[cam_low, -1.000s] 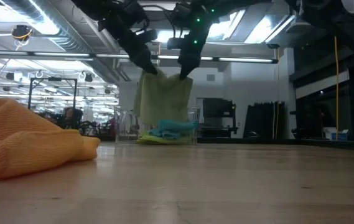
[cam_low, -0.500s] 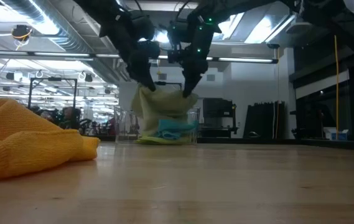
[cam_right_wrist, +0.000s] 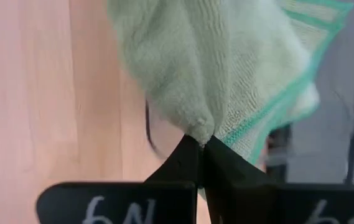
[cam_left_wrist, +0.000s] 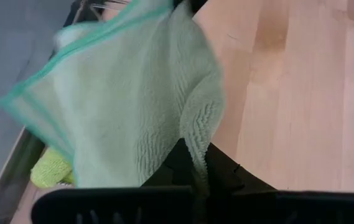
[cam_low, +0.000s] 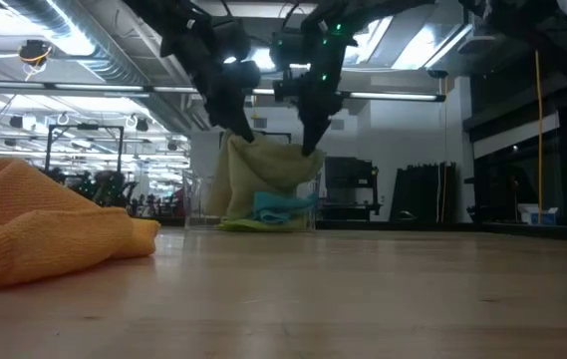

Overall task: Fold microfiber towels
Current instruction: Put the green towel into the transparent bin

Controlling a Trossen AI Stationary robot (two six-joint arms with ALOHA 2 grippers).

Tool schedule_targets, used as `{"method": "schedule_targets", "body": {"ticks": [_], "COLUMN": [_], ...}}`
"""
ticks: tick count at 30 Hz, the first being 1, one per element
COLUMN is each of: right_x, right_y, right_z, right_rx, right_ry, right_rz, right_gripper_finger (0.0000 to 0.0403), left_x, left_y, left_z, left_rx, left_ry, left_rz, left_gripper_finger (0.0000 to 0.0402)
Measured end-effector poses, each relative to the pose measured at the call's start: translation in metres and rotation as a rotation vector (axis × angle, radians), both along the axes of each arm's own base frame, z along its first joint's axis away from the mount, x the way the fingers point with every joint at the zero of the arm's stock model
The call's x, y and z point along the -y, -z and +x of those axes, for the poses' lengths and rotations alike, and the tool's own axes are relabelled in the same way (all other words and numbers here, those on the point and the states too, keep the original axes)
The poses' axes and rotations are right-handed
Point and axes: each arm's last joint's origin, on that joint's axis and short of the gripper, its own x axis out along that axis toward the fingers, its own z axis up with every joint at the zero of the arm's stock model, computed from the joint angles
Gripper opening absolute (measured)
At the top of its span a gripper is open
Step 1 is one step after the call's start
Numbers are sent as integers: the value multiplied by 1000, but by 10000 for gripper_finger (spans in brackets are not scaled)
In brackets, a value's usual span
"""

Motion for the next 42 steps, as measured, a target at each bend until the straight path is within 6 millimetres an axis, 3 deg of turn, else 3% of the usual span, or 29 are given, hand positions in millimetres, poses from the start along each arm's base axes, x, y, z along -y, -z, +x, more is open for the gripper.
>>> {"method": "schedule_targets", "body": {"ticks": [5,8,14,20,29,42], "right_x": [-3,-5,-12,-14,17,53], "right_y": [-29,-37,-37,-38,-32,16], "right_z": [-8,-10,-11,-8,-3,18], "right_rx": [22,35,25,46,135,163], "right_ry": [9,-4,-30,-41,21,17], "right_rz": [-25,16,78,68,-10,-45], "right_gripper_finger": [8,8,8,8,9,9], "left_x": [-5,-3,6,9,-18,-53], "left_y": [-1,-1,-1,-2,-1,38], "left_z": [-2,-1,3,5,-9,-9], "left_rx": [15,24,71,55,-17,-139], "left_ry": [-10,4,69,59,-111,-210], "left_rz": [1,-20,-117,-72,71,92], "left_gripper_finger": [0,0,0,0,0,0]}}
